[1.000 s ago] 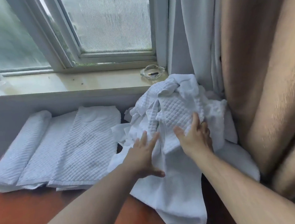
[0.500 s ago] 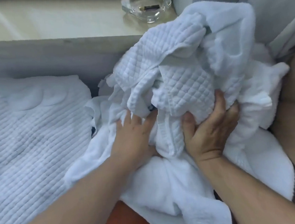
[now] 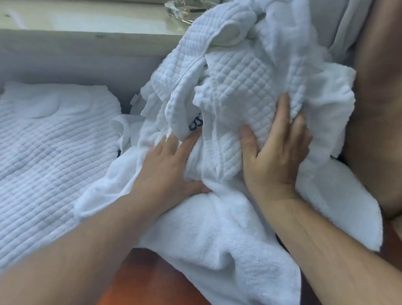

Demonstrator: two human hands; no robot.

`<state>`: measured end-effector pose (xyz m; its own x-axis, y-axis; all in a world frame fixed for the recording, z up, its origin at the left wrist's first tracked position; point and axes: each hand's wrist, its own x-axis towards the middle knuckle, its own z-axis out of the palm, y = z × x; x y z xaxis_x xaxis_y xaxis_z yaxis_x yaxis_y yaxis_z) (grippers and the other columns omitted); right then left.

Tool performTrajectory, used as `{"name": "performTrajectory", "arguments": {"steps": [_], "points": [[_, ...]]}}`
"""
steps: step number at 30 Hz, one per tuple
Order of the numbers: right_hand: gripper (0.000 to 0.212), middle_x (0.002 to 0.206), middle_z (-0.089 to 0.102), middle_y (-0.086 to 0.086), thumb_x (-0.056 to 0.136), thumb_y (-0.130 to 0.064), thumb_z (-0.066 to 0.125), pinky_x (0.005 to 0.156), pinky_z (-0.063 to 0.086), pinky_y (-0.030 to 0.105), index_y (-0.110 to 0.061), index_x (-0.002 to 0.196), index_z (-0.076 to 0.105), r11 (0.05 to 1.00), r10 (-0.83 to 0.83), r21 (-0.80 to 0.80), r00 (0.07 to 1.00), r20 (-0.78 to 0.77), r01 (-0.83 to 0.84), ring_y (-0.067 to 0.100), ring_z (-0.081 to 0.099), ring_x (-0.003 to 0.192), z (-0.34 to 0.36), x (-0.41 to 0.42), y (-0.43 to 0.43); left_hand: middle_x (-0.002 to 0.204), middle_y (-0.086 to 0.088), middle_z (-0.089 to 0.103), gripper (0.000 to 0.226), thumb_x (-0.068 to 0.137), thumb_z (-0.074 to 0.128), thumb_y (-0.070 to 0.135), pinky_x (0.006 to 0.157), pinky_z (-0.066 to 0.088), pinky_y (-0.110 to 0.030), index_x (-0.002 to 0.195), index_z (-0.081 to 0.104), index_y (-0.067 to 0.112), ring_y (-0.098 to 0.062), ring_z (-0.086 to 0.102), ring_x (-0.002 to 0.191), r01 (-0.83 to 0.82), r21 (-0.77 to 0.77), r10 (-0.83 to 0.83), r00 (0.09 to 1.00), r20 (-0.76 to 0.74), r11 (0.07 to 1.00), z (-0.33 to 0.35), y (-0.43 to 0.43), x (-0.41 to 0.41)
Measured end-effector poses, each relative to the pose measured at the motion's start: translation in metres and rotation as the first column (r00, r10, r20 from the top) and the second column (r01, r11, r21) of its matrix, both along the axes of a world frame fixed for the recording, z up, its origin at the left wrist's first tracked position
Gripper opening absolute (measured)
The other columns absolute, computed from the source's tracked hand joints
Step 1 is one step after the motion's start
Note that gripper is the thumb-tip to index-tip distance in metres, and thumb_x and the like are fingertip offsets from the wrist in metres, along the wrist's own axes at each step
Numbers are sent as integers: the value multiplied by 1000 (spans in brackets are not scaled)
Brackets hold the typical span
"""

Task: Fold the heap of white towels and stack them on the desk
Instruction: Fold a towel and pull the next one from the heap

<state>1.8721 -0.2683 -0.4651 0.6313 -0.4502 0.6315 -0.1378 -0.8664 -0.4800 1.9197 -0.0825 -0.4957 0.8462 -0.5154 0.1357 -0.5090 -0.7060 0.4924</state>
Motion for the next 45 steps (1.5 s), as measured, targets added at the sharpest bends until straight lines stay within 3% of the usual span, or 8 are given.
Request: {"name": "performTrajectory", "arguments": {"steps": [8,13,17,20,24,31,37,45], "points": [[48,138,60,7,101,-43,48,96,38,50,-18,140,60,981,0,-192,984,177,35,37,50,121,22,-33,31,164,21,13,45,97,35,62,123,7,-36,140,21,65,-6,4,152,83,-102,-99,982,-159,991,10,27,-24],[26,112,70,-6,98,-27,59,96,44,40,-27,121,72,967,162,140,941,297,-211,17,59,108,39,-58,56,144,27,42,75,92,11,74,114,21,-21,146,49,38,13,29,134,-52,-519,-64,977,-203,853,9,57,-75],[25,101,65,-2,96,-7,56,73,49,28,-25,113,59,686,236,560,870,432,-464,10,57,77,23,-105,104,134,12,60,91,80,15,88,115,33,-31,143,53,35,0,49,130,-128,-668,-47,971,-236,733,-10,94,-142],[43,98,61,14,96,11,45,56,40,29,-15,130,51,160,477,762,726,496,-627,20,50,71,26,-153,141,127,13,63,103,63,24,97,116,35,-44,140,53,35,-8,54,125,-229,-716,-47,938,-344,660,-5,124,-183],[41,130,62,26,98,6,44,102,51,46,0,137,55,-141,830,791,364,422,-595,41,61,119,33,-213,171,122,5,70,97,57,41,99,103,50,-43,124,65,33,-19,66,116,-329,-808,-207,856,-474,488,22,155,-214],[47,109,75,2,75,-60,67,92,52,40,-26,106,75,546,764,715,609,-211,-437,18,67,99,-15,-253,192,153,-1,45,104,74,78,65,110,39,-46,157,19,42,-21,49,135,-434,-725,-138,801,-582,534,-15,197,-242],[111,145,55,-1,54,-95,64,99,54,51,-46,148,34,335,593,860,796,126,-386,28,65,118,-35,-222,170,147,21,50,78,71,57,87,111,35,-31,141,44,56,-1,45,136,-3,-669,-164,969,-187,743,-31,175,-241],[72,128,62,-16,79,-69,71,81,53,21,-47,141,41,601,573,717,816,-78,-354,3,64,109,-76,-162,125,131,37,43,70,68,68,78,107,32,-16,130,45,55,10,30,130,93,-431,-116,993,-28,898,-63,117,-196]]}}
